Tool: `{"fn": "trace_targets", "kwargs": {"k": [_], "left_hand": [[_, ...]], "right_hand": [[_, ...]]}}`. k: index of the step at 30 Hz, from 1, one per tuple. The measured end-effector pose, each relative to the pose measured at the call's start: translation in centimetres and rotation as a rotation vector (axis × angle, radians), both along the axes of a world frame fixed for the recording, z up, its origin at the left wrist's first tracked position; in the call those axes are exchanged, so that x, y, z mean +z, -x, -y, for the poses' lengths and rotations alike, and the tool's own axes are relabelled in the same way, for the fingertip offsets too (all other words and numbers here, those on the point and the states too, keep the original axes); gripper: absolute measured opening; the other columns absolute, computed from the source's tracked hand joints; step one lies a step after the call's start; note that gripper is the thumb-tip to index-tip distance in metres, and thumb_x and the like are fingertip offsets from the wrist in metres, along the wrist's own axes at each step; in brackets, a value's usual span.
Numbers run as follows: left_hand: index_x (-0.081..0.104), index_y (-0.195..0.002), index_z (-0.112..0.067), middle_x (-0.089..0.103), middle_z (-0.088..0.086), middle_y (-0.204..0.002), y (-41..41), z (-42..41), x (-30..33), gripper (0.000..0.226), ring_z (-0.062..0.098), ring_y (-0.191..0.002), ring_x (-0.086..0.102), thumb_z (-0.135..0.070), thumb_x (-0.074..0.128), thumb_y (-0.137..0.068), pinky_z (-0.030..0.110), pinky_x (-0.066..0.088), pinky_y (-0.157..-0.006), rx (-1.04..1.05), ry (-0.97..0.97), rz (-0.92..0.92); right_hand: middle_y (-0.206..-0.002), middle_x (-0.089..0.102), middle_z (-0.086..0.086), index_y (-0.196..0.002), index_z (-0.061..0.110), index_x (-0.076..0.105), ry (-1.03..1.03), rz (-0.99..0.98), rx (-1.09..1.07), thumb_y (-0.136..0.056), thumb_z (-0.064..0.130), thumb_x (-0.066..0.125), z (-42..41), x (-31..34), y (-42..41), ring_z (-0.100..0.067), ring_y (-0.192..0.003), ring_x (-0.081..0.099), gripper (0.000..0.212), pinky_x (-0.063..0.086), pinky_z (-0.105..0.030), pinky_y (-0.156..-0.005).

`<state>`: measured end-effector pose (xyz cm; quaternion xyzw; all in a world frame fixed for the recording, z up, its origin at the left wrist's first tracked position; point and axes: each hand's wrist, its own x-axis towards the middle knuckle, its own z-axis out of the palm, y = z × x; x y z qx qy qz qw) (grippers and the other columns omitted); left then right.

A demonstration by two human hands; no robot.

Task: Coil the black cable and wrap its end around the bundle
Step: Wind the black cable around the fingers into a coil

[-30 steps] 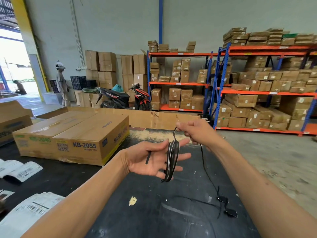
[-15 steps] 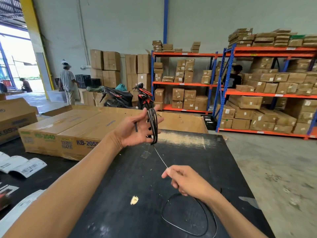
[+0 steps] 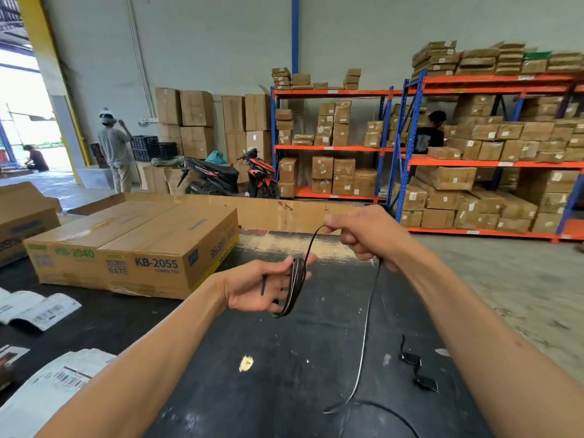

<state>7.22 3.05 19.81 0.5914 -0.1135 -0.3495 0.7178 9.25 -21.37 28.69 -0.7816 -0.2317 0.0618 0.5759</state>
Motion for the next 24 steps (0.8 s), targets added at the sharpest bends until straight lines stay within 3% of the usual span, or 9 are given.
{"fn": "trace_targets", "kwargs": {"k": [2,6,8,10,12,14,18,21,24], "left_hand": [[0.044,-0.146,-0.045,0.014,-0.001,-0.168,0.5,0.8,0.0,0.052,0.013,-0.107,0.038,-0.05,0.052,-0.094,0.039,0.019,-0.097,-0.061,-0.023,-0.004],[0.04,-0.148,-0.046,0.03,-0.007,-0.162,1.8,2.0,0.5,0.052,0.025,-0.138,0.021,-0.048,0.046,-0.097,0.046,0.012,-0.111,-0.202,-0.016,-0.017],[0.035,-0.15,-0.046,0.028,-0.007,-0.163,2.2,2.2,1.0,0.056,0.028,-0.151,0.013,-0.048,0.049,-0.096,0.05,0.008,-0.119,-0.265,0.051,0.0],[0.03,-0.153,-0.042,0.021,-0.001,-0.166,2.4,2.2,1.8,0.061,0.035,-0.153,0.009,-0.047,0.051,-0.096,0.057,0.006,-0.12,-0.285,0.151,0.045],[0.026,-0.156,-0.038,0.017,0.004,-0.167,2.2,2.0,2.7,0.061,0.041,-0.152,0.004,-0.045,0.046,-0.099,0.062,0.004,-0.119,-0.281,0.253,0.112],[0.022,-0.157,-0.036,0.013,0.009,-0.166,1.6,1.6,3.6,0.058,0.043,-0.151,-0.001,-0.045,0.038,-0.102,0.065,0.003,-0.117,-0.253,0.35,0.182],[0.019,-0.157,-0.038,0.004,0.012,-0.167,-0.1,0.4,4.7,0.056,0.044,-0.15,-0.013,-0.046,0.032,-0.103,0.068,0.006,-0.115,-0.111,0.487,0.264],[0.03,-0.154,-0.04,-0.001,0.008,-0.169,-1.2,-0.9,4.8,0.055,0.04,-0.143,0.018,-0.047,0.041,-0.101,0.067,0.004,-0.116,0.038,0.447,0.268],[0.042,-0.149,-0.04,0.02,0.006,-0.162,-1.7,-2.2,4.0,0.055,0.028,-0.122,0.038,-0.047,0.055,-0.095,0.057,0.0,-0.118,0.186,0.392,0.207]], "right_hand": [[-0.048,0.046,0.008,-0.084,0.011,0.079,-0.024,-0.02,-0.008,-0.092,0.036,0.073,0.0,0.3,-1.0,-0.006,-0.038,0.032,0.027,0.027,-0.018,-0.036],[-0.047,0.05,0.012,-0.087,0.008,0.078,0.052,0.026,-0.016,-0.089,0.045,0.075,-0.5,-0.7,-2.2,-0.007,-0.039,0.035,0.037,0.032,-0.019,-0.038],[-0.047,0.05,0.013,-0.087,0.012,0.077,0.115,0.048,-0.012,-0.091,0.047,0.073,-0.7,-2.0,-2.5,-0.006,-0.039,0.035,0.036,0.033,-0.019,-0.039],[-0.05,0.051,0.013,-0.089,0.017,0.077,0.168,0.039,-0.007,-0.093,0.042,0.071,-0.7,-3.8,-2.7,-0.005,-0.038,0.036,0.026,0.034,-0.019,-0.039],[-0.051,0.051,0.01,-0.099,0.015,0.076,0.147,-0.01,0.047,-0.1,0.024,0.063,-0.9,-5.7,-2.7,-0.005,-0.036,0.035,0.016,0.033,-0.02,-0.038],[-0.053,0.056,0.011,-0.1,0.021,0.075,0.087,-0.032,0.106,-0.104,0.017,0.054,-1.2,-7.5,-2.2,-0.006,-0.038,0.036,0.022,0.034,-0.021,-0.039],[-0.071,0.057,0.005,-0.106,0.034,0.078,0.071,-0.035,0.226,-0.105,0.04,0.054,-1.9,-10.1,-0.2,-0.009,-0.044,0.037,0.024,0.035,-0.023,-0.042],[-0.066,0.056,0.008,-0.109,0.036,0.077,0.127,-0.024,0.251,-0.104,0.047,0.052,-2.0,-10.8,1.1,-0.01,-0.043,0.035,0.028,0.034,-0.024,-0.043],[-0.059,0.056,0.012,-0.105,0.033,0.078,0.226,0.027,0.244,-0.103,0.047,0.052,-1.3,-9.7,1.8,-0.006,-0.042,0.038,0.029,0.036,-0.02,-0.044]]}}
